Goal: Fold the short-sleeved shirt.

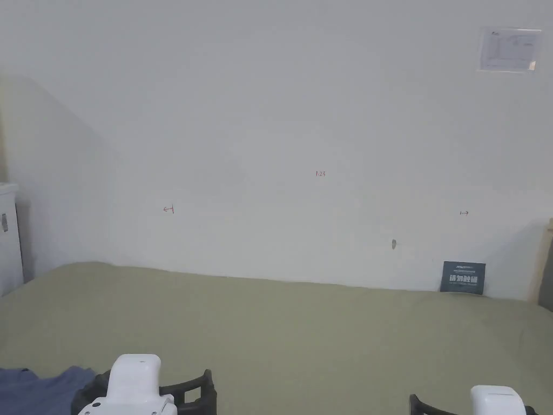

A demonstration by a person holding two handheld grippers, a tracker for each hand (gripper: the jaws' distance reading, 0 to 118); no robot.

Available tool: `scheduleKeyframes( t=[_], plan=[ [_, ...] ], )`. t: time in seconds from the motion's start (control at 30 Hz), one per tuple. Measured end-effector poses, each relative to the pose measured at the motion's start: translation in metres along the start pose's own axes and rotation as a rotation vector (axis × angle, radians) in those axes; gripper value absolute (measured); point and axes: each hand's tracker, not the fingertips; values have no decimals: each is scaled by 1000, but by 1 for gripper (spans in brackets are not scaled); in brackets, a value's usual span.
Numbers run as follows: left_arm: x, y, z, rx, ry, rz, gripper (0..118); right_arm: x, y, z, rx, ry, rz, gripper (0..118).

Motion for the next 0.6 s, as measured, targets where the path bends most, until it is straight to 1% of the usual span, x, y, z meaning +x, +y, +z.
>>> scheduleKeyframes(
  t=[0.13,0.6],
  plan=[
    [1,0,0,-11,3,0,118,0,-1,-1,-9,3,-24,118],
    [-3,8,-5,-1,15,10,118,3,6,-1,8,-4,-8,118]
  ],
)
